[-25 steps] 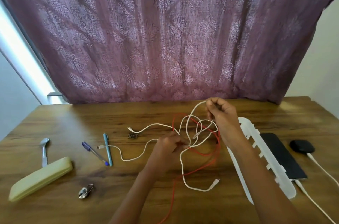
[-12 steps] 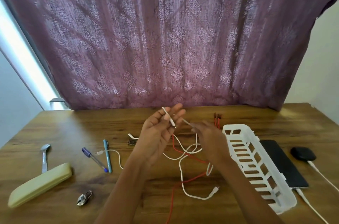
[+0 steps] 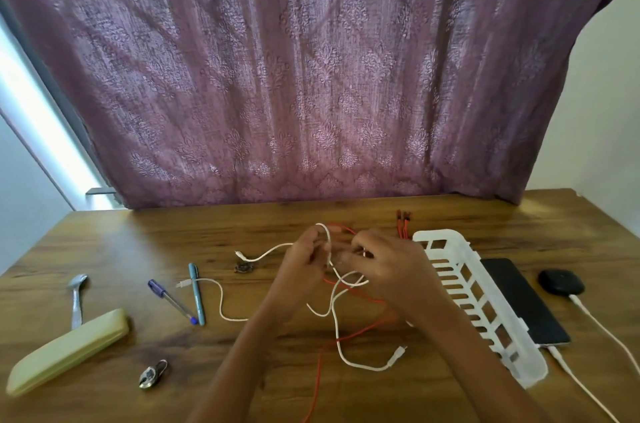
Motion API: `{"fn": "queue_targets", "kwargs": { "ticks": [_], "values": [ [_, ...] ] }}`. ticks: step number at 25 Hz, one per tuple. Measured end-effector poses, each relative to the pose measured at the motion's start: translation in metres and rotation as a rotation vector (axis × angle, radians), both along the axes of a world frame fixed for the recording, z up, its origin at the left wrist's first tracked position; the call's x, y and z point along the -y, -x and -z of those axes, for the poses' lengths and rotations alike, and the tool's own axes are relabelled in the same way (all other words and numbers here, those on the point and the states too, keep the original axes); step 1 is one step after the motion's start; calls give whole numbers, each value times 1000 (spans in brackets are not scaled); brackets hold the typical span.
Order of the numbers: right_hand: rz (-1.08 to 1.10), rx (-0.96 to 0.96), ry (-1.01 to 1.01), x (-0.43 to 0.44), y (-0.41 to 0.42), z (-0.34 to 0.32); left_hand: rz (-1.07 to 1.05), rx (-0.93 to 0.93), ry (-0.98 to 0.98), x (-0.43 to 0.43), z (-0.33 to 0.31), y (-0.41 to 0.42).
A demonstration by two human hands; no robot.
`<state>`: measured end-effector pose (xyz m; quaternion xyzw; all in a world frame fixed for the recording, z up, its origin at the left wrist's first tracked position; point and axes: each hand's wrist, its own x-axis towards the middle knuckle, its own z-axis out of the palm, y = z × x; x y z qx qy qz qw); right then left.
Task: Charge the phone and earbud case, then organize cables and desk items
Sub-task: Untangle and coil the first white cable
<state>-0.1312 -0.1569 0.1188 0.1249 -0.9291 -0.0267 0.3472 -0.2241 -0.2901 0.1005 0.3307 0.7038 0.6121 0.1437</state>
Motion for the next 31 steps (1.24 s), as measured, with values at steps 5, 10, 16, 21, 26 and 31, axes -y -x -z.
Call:
{"fn": "queue_targets", "kwargs": {
  "ticks": [5,10,16,21,26,31],
  "values": [
    [-24,3,275,-21,13,-19,155,187,-92,-6,-11,-21],
    [-158,209,565,-28,28,-25,135,342,-119,-7,-30,-20],
    [-99,286,518,-32,35,-30,247,604,-276,2,-27,-10],
    [148,303,505,-16,47,-5,277,823,-655,1,-34,-11],
    [163,496,741,10,42,43,74,712,-751,-2,-42,3],
    [54,583,802,28,29,55,-77,467,-569,-12,-26,7]
  ]
}}
